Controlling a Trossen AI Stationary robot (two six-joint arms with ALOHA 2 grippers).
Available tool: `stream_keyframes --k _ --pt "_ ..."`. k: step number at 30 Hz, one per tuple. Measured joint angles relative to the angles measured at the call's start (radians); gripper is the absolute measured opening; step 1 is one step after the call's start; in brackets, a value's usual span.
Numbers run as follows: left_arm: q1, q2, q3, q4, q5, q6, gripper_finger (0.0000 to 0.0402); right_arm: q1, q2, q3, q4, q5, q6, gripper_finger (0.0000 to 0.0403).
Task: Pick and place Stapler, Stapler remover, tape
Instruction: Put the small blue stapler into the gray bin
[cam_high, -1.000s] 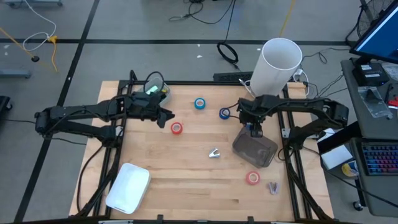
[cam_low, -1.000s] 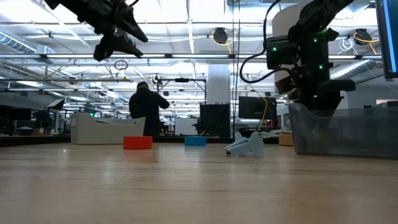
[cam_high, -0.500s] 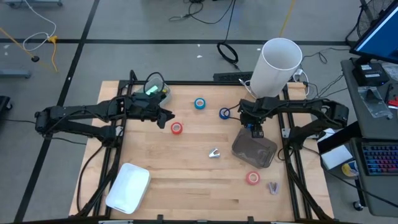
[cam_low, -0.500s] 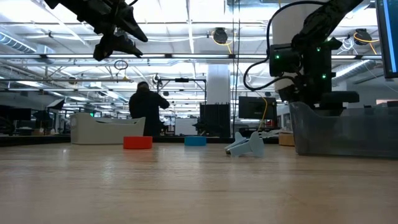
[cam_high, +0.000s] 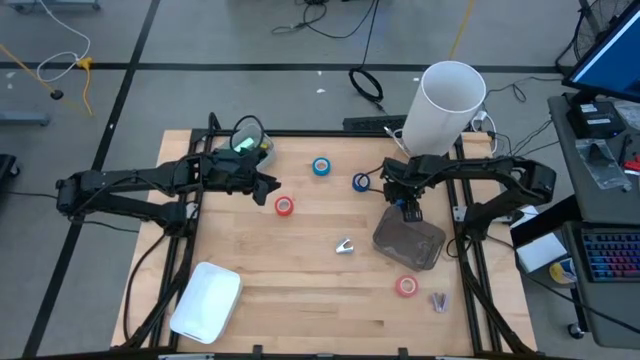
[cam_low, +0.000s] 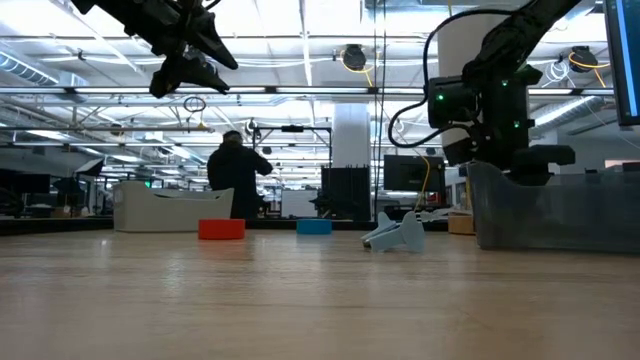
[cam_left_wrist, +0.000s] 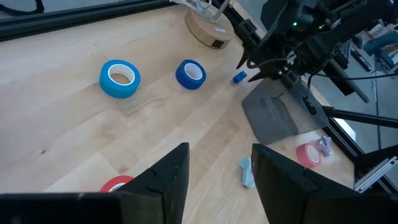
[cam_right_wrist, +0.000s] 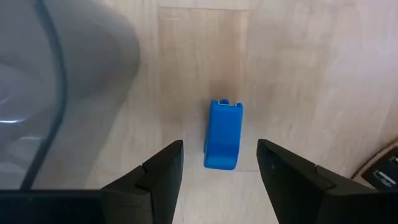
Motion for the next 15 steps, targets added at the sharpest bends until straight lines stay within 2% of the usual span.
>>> stream_keyframes --k 7,15 --pt "0.000 0.000 0.000 0.000 0.000 -0.001 0.0172 -0.024 0.015 -0.001 0.012 0.034 -0.015 0.0196" --pt "0.000 0.000 0.000 0.000 0.000 -0.001 0.0173 -0.021 0.021 -0.005 0.003 0.037 -0.021 0.0155"
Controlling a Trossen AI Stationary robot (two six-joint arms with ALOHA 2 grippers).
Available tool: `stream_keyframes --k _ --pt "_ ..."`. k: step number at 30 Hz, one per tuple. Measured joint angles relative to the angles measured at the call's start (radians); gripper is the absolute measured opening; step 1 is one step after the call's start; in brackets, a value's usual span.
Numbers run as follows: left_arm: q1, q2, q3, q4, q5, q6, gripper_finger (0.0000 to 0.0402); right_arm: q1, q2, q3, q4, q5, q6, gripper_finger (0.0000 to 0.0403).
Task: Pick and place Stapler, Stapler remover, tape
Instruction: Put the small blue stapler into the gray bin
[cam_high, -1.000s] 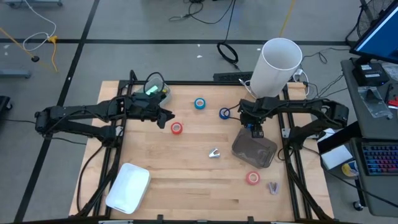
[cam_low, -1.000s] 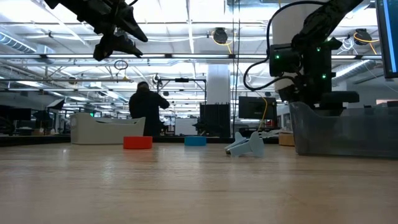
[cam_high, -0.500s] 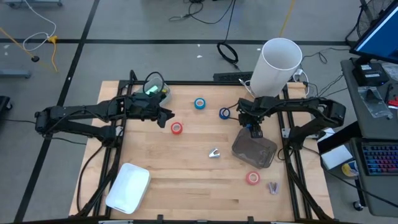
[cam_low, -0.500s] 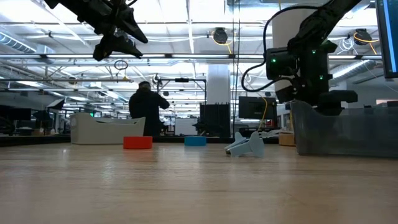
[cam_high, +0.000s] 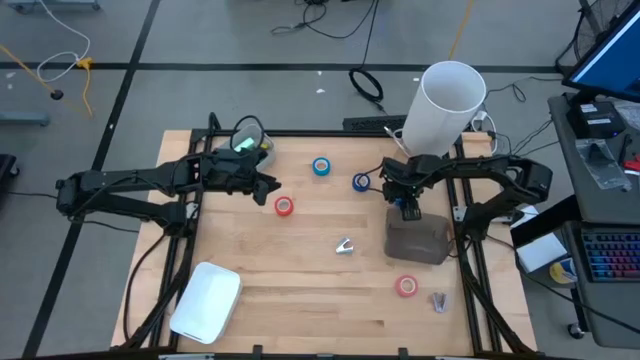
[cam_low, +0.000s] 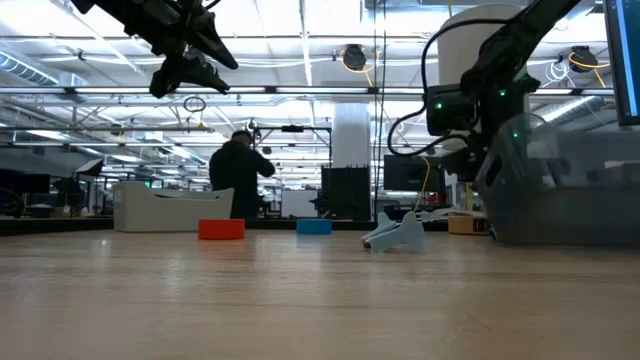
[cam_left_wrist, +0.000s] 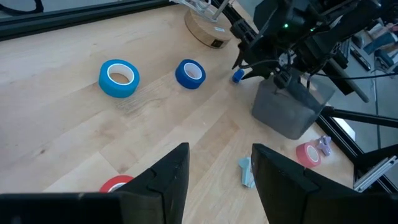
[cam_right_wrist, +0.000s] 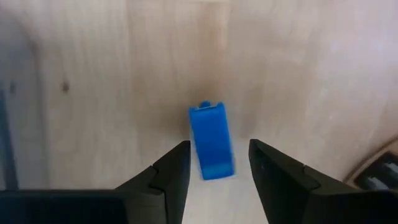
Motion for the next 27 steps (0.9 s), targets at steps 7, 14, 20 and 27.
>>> stream_keyframes --k 7,14,20,27 --pt "0.000 0.000 0.000 0.000 0.000 -0.002 0.0172 0.002 -0.002 -0.001 -0.006 -0.001 -0.002 0.0153" --pt "0.000 0.000 0.000 0.000 -0.001 0.000 0.0172 0.002 -0.002 -0.001 -0.007 -0.037 -0.005 0.0118" --pt "0.000 0.000 0.000 0.000 -0.001 0.000 0.0172 0.002 -0.002 0.000 -0.005 -0.053 -0.004 0.0085" --pt "0.000 0.000 0.000 0.000 -0.001 0.000 0.0172 0.002 -0.003 0.000 -0.006 -0.047 0.002 0.0064"
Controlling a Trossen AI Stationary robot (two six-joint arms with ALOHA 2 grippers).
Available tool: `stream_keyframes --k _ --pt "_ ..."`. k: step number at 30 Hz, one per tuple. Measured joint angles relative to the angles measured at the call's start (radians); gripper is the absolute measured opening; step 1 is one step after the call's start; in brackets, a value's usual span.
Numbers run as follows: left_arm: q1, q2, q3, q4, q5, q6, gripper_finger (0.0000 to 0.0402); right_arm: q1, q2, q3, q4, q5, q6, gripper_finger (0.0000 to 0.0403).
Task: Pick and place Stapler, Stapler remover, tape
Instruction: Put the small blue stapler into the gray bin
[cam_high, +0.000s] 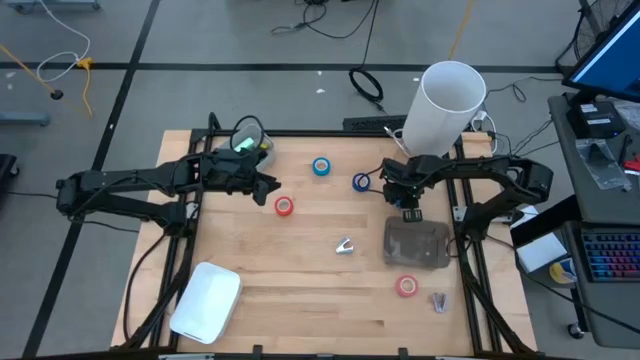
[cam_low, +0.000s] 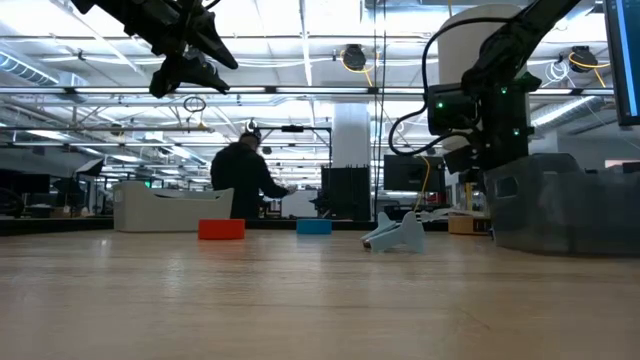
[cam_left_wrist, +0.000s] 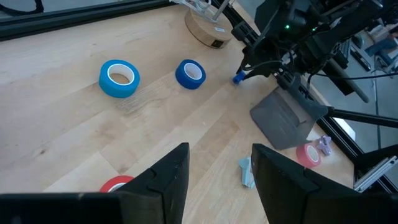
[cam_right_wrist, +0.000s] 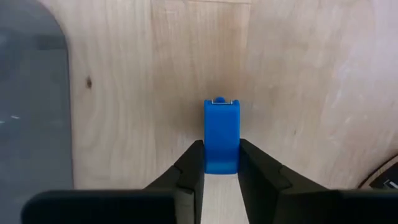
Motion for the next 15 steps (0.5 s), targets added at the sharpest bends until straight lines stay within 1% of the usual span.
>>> stream_keyframes --k 6,11,15 --pt "0.000 0.000 0.000 0.000 0.000 0.000 0.0172 0.000 -0.006 0.001 -0.008 0.048 0.021 0.0072" --pt "0.000 0.000 0.000 0.000 0.000 0.000 0.0172 0.000 -0.044 0.007 -0.036 0.048 0.023 0.0065" --pt "0.000 0.000 0.000 0.006 0.000 0.001 0.0172 0.000 -0.090 0.053 -0.074 0.047 0.052 0.0068"
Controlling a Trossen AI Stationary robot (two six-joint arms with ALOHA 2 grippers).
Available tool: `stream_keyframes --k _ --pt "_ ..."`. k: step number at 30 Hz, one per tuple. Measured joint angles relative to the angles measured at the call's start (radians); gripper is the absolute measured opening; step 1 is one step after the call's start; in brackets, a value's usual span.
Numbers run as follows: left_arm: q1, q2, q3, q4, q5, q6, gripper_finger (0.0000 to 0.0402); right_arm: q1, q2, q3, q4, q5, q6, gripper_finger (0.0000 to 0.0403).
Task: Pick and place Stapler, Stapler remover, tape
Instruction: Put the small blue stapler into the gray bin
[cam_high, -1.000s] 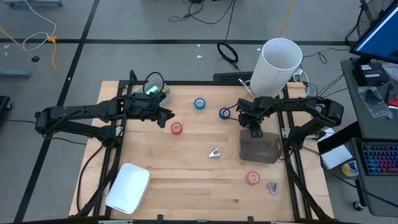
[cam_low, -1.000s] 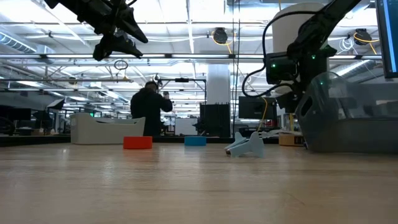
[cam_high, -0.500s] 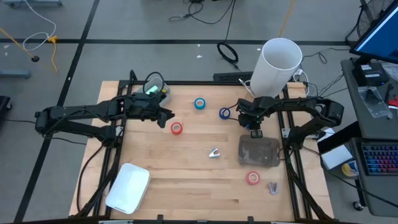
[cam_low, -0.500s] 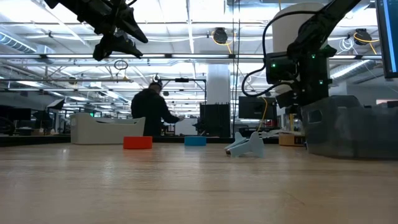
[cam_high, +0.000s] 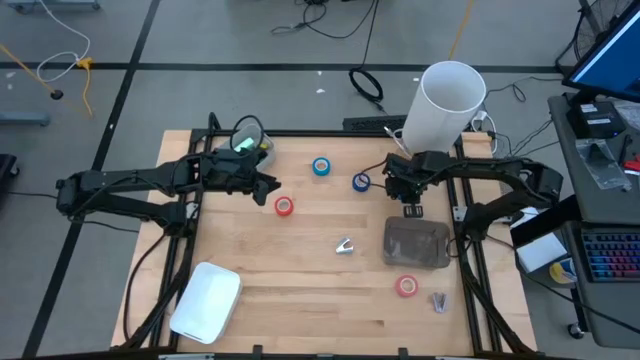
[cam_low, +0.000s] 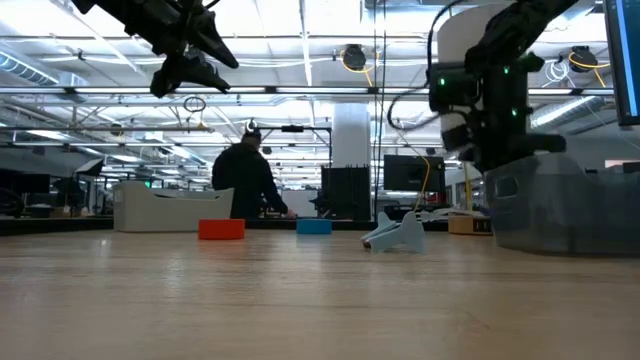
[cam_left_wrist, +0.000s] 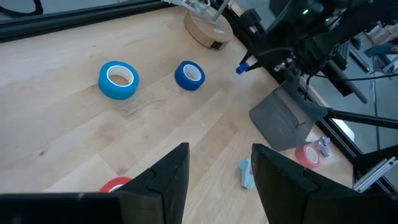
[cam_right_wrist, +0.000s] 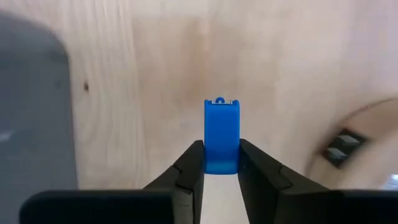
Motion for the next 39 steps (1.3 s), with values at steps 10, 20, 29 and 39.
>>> stream_keyframes --k 10,20,29,39 --pt "0.000 0.020 0.000 0.165 -0.001 0.062 0.0172 0.003 -0.110 0.171 0.058 -0.235 0.126 0.0067" --pt "-0.040 0.203 0.000 0.449 0.105 0.148 0.0172 0.093 -0.113 0.229 0.453 -0.521 0.400 0.0068" --pt "-0.073 0.367 0.000 0.675 0.140 0.150 0.0173 0.154 -0.111 0.229 0.606 -0.553 0.495 0.0068" --pt "-0.080 0.466 0.000 0.928 0.142 0.017 0.0173 0.172 -0.090 0.228 0.638 -0.548 0.512 0.0068"
